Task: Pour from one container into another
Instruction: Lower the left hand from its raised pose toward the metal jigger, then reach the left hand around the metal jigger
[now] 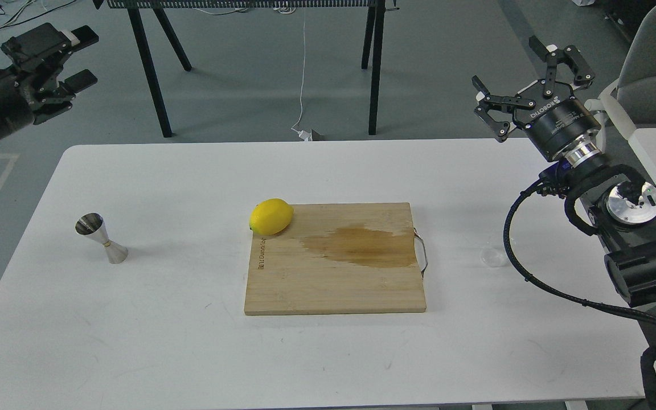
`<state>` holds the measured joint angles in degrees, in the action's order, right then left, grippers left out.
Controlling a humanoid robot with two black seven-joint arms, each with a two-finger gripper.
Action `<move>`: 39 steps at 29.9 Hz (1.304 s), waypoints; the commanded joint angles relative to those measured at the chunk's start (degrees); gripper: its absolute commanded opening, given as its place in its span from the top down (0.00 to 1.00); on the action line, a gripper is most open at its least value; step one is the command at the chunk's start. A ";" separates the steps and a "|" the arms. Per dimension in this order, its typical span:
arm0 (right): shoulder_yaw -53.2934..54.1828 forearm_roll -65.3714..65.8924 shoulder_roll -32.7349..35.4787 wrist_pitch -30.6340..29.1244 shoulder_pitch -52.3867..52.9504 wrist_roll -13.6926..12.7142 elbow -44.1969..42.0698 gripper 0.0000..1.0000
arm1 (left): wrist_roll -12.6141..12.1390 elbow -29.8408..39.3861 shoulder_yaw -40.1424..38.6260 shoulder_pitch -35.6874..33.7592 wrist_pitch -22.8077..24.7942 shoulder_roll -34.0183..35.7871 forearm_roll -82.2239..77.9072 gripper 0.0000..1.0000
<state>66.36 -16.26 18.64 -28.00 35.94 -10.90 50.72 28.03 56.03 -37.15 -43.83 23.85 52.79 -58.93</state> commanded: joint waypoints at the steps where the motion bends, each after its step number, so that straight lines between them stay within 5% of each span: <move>1: 0.00 0.00 0.08 0.00 -0.08 0.00 0.00 0.01 | -0.03 1.63 0.06 2.95 -8.79 0.03 -8.64 0.00; 6: 0.00 0.00 0.00 0.00 -0.25 0.00 0.00 0.01 | -0.03 1.72 -0.03 7.34 -21.18 0.12 -14.55 0.00; 22: 0.00 0.00 0.00 0.00 -0.34 0.09 -0.18 0.01 | -0.03 1.19 -0.21 16.93 -47.48 -3.92 -15.69 0.00; 39: 0.00 0.00 0.00 0.00 -0.78 0.27 -0.09 0.01 | -0.03 -11.98 -0.21 18.08 -51.71 -11.91 -31.42 0.00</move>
<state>66.33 -16.26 18.64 -28.00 35.17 -10.60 50.59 28.00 47.40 -37.30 -25.69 -27.56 42.79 -88.47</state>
